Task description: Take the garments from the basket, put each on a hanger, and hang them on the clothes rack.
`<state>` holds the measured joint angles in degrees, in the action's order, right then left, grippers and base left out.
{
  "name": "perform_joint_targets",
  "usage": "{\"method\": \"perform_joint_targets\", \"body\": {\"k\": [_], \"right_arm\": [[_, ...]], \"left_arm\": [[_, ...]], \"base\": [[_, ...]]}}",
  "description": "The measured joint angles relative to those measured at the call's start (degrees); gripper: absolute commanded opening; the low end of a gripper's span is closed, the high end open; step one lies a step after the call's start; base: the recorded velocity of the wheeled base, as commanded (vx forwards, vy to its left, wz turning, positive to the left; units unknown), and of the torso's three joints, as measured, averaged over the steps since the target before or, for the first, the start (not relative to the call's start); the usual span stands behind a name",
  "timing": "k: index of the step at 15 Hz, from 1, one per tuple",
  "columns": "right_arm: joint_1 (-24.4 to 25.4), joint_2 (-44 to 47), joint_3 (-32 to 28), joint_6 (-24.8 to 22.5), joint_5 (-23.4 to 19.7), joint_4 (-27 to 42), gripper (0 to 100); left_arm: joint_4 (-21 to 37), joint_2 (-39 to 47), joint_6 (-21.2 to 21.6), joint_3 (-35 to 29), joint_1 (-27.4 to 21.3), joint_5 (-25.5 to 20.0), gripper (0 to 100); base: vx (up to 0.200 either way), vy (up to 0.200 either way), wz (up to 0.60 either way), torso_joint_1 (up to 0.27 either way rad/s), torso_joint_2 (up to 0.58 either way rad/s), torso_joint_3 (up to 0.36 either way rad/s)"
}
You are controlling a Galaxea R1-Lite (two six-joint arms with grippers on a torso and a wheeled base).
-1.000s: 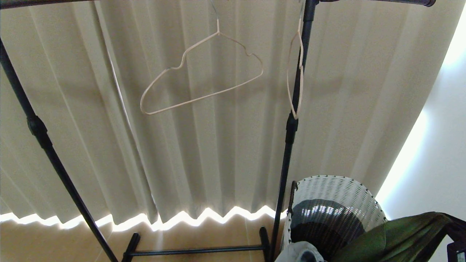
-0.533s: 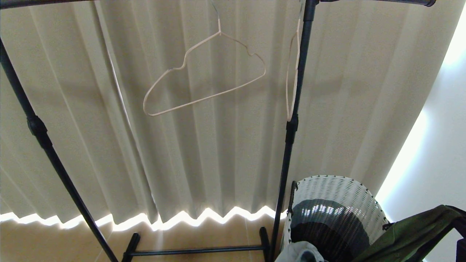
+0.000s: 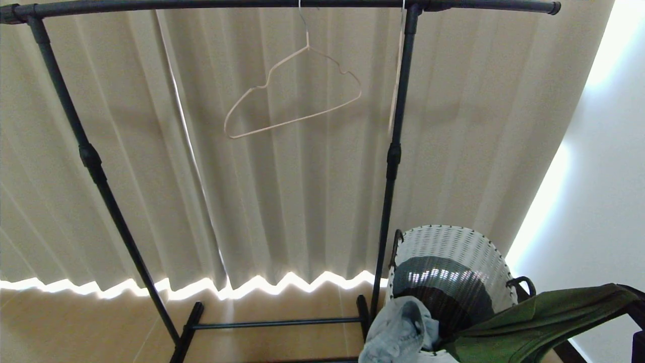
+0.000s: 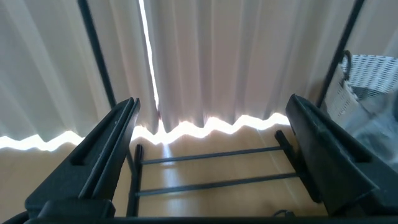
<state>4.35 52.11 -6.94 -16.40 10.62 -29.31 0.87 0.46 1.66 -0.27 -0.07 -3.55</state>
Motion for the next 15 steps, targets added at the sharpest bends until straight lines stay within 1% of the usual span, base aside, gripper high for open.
{"method": "perform_joint_targets", "body": {"k": [5,15], "right_arm": [[0.0,0.0,0.1,0.0,0.0,0.1,0],[0.0,-0.2,0.5,0.0,0.0,0.1,0]], "left_arm": [[0.0,0.0,0.0,0.0,0.0,-0.1,100],[0.0,0.0,0.0,0.0,0.0,0.0,100]], "base": [[0.000,0.000,0.00,0.000,0.00,0.000],[0.000,0.200,0.00,0.004,0.00,0.001]]}}
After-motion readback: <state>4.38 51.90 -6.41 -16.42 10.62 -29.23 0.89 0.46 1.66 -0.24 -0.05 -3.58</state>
